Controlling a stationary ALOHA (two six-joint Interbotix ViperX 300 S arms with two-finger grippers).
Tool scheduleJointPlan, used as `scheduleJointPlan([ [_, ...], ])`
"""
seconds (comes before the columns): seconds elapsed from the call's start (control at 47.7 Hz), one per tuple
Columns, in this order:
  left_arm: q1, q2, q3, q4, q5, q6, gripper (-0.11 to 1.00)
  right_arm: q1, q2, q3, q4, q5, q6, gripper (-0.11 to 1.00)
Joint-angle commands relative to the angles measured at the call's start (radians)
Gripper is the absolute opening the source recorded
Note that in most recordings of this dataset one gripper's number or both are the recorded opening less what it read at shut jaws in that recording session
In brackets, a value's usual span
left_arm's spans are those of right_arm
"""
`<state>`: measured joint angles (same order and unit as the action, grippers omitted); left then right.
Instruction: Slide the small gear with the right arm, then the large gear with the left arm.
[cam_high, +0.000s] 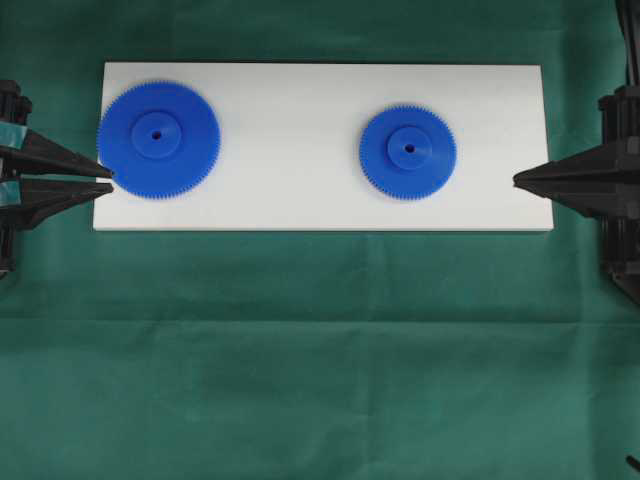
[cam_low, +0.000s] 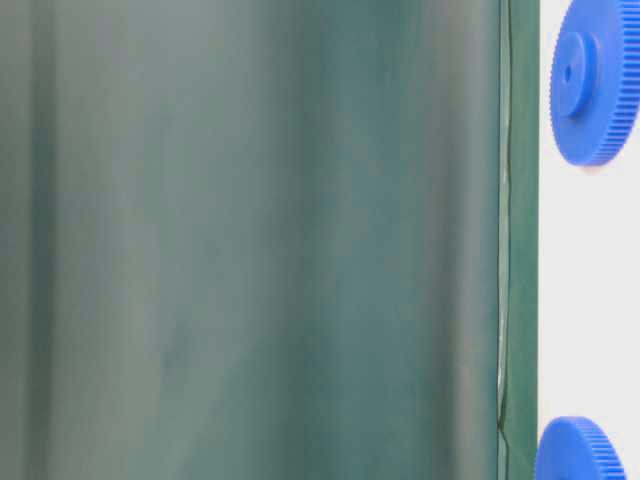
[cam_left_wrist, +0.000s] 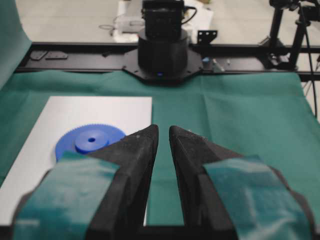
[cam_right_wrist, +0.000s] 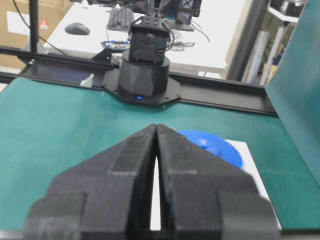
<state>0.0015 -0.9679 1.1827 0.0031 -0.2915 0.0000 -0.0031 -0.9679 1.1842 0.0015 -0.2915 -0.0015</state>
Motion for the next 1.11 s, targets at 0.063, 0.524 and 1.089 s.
scheduleJointPlan([
  [0.063, -0.02, 0.009, -0.003, -0.018, -0.008, 0.0, 0.17, -0.008, 0.005, 0.005, -0.003, -0.002, 0.003, 0.51],
  [0.524, -0.005, 0.0, 0.034, -0.02, -0.014, 0.003, 0.0, -0.063, -0.051, 0.074, -0.005, 0.04, 0.003, 0.51],
  [1.089, 0.034, 0.002, 0.051, -0.02, -0.015, -0.002, 0.0, -0.354, -0.032, 0.11, -0.008, 0.16, 0.089, 0.51],
])
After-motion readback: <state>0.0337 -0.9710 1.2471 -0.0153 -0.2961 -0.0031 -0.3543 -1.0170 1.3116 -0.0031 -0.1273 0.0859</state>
